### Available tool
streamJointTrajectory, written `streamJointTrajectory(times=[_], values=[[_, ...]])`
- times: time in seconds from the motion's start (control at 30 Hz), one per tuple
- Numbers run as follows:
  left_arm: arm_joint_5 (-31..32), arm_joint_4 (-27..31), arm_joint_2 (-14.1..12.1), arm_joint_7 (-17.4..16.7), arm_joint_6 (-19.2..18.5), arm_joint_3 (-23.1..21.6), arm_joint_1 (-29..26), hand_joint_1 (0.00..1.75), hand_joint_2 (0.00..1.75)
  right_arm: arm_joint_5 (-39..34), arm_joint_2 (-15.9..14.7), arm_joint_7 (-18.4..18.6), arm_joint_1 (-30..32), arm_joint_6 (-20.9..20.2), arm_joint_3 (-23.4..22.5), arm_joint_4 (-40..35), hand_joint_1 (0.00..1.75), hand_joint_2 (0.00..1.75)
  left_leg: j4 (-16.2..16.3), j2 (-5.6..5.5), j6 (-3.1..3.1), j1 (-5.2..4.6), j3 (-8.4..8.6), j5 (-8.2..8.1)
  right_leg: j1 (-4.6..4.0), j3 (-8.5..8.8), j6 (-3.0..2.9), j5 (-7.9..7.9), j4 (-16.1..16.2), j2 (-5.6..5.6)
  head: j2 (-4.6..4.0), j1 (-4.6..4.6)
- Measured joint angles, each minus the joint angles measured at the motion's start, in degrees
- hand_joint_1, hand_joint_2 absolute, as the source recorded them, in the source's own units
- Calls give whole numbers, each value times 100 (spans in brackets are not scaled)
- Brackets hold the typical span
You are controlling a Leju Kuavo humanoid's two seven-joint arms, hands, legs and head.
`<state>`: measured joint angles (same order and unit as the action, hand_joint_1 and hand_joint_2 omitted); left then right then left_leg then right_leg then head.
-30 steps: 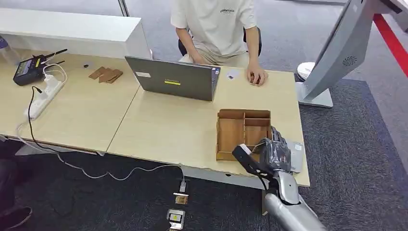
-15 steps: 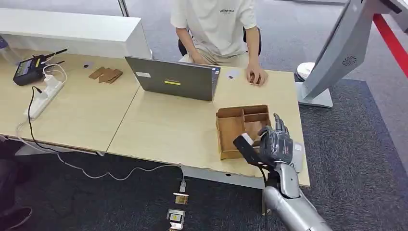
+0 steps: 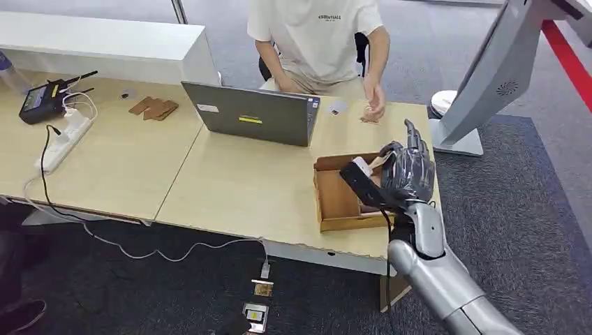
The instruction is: Pass the card to the sensor for recognition and then transmit it.
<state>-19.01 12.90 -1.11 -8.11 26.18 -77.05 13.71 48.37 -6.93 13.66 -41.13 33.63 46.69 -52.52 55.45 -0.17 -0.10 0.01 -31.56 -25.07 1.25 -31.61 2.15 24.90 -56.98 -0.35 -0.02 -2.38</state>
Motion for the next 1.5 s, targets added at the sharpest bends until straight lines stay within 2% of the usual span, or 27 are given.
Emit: streamJointTrajectory(times=[0.27,0.5,0.63,0.9,0.93,0.97,1.33,1.5], values=[[118,0,15,-2,-83,0,68,0,0,-37,96,11,-497,-406,50,173,175,175,0,0,-1,0,-1,1,0,0,-1,-1,0,0,0,-4],[286,0,68,-46,-188,-15,171,0,0,-122,341,85,-1133,-669,105,778,175,175,0,-2,-1,1,-2,2,-2,0,-1,-1,0,0,0,0],[350,0,96,-68,-229,-46,234,0,0,-50,505,291,-1515,-830,170,1340,175,175,0,-2,-1,1,-4,2,-1,-2,0,-1,0,0,0,-2],[378,0,135,-120,-247,-52,273,0,0,15,723,472,-1825,-920,242,2017,175,175,1,-2,-1,1,-3,2,-1,-2,0,-1,0,0,0,-2],[378,0,140,-131,-253,-53,275,0,0,15,756,472,-1829,-913,253,2076,162,175,0,-2,-1,1,-3,2,-1,-2,0,-1,0,0,0,-2],[378,0,142,-133,-253,-55,275,0,0,15,774,472,-1830,-911,262,2127,0,175,0,-2,-1,1,-3,2,-1,-3,0,-1,0,0,0,-2],[343,-2,142,-149,-253,-55,281,0,0,-94,868,507,-1852,-817,367,2536,0,175,0,-2,-1,1,-3,2,-1,-3,0,-1,0,1,0,-2],[282,-9,138,-168,-190,-55,276,0,0,-478,918,167,-1844,-540,378,2605,0,175,0,-2,-1,1,-3,2,-1,-2,0,-1,0,2,0,-2]])
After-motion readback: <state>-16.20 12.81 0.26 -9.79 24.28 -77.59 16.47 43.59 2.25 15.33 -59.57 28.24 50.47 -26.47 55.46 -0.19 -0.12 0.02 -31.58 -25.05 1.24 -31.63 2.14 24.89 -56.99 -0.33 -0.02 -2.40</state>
